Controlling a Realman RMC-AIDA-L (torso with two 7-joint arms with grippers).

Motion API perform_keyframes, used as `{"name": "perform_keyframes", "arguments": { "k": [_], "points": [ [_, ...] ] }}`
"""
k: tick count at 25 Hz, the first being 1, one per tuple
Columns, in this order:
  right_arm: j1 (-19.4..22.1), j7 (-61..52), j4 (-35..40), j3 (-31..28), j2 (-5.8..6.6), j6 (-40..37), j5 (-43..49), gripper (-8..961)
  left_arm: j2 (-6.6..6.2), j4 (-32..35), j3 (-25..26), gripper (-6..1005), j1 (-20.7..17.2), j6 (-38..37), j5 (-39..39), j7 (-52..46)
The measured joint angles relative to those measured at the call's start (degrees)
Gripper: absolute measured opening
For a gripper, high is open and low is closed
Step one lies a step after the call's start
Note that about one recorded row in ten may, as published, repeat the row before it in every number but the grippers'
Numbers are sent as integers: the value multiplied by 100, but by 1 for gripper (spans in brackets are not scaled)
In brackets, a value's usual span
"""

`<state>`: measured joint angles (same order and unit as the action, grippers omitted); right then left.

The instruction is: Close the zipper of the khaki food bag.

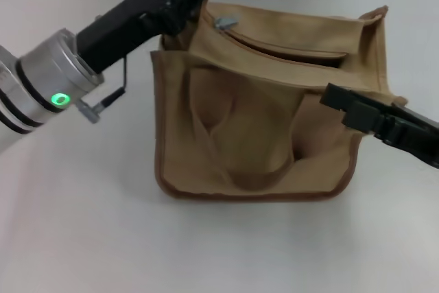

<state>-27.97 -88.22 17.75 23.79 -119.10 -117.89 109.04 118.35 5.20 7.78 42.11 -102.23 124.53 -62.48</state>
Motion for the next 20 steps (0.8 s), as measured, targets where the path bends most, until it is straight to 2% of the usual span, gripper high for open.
{"name": "perform_keyframes", "arguments": {
  "k": [3,8,11,16,20],
  "points": [
    [92,2,0,-104,10,86,-37,766,17,587,-63,44,34,3,101,-790],
    [91,-266,-80,-642,-5,96,-128,764,18,690,-13,46,-120,-53,39,-912],
    [-68,-669,-457,-870,5,205,-137,764,24,692,-18,47,-193,-51,15,-900],
    [-444,-2535,-697,-1040,5,246,-354,762,30,665,-54,49,-231,-55,13,-919],
    [-718,-4249,-748,-1001,-9,725,-406,761,29,663,-55,51,-233,-80,16,-924]
  ]
}}
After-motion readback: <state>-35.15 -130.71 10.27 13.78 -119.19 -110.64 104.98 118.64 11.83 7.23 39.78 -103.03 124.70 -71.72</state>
